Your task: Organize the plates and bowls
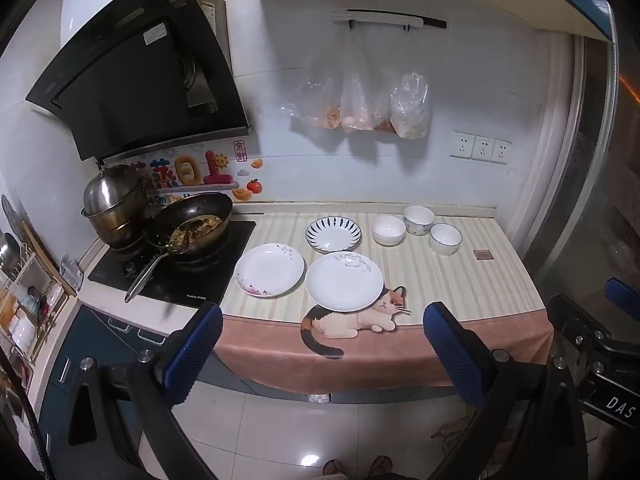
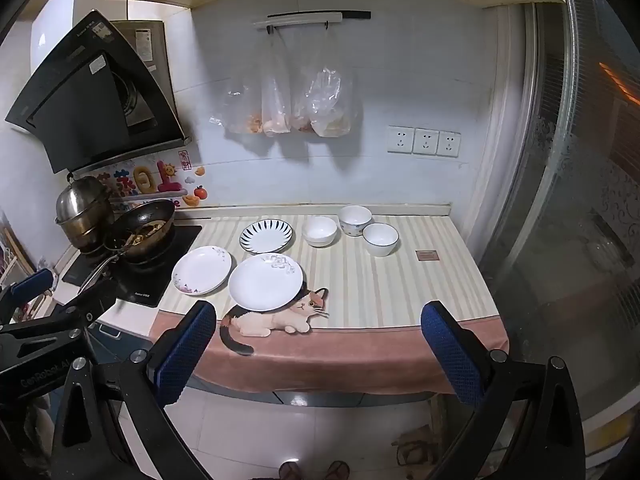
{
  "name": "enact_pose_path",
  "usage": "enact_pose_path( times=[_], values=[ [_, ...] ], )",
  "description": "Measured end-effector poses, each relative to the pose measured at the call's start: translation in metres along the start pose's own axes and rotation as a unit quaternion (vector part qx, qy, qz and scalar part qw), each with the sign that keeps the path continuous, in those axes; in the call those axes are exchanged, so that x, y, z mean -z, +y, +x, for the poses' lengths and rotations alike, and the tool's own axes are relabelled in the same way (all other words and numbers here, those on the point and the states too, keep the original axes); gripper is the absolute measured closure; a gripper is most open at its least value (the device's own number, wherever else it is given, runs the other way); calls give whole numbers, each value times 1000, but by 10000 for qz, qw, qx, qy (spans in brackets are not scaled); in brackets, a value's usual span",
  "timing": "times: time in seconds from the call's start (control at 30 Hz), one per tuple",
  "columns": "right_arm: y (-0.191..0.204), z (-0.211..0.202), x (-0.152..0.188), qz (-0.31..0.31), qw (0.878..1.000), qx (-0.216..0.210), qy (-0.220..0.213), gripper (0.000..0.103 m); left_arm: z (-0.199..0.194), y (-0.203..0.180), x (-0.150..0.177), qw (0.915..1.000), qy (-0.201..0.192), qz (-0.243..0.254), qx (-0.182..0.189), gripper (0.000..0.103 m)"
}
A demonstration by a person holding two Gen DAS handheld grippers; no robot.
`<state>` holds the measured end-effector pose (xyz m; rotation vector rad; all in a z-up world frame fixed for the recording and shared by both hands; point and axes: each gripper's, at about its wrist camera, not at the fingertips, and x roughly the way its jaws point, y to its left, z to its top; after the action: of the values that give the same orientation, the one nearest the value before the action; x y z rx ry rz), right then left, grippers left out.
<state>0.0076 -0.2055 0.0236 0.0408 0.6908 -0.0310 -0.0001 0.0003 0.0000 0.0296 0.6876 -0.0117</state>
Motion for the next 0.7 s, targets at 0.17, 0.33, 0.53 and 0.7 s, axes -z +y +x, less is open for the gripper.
enact_pose_path(
  times=[0.17, 0.33, 0.53, 0.7],
  values=[
    [1, -1, -1, -11, 10000, 17, -5, 0, -1, 2, 0, 10000, -15, -1, -6, 0],
    [1, -2, 0, -19, 10000, 40, -15, 0, -6, 2, 0, 10000, -29, 5, -16, 0],
    [4, -7, -6, -27, 10000, 50, -49, 0, -6, 4, -4, 10000, -35, 5, -13, 0],
    [10, -8, -9, -23, 10000, 20, -60, 0, -5, 3, -3, 10000, -33, 2, -14, 0]
  ],
)
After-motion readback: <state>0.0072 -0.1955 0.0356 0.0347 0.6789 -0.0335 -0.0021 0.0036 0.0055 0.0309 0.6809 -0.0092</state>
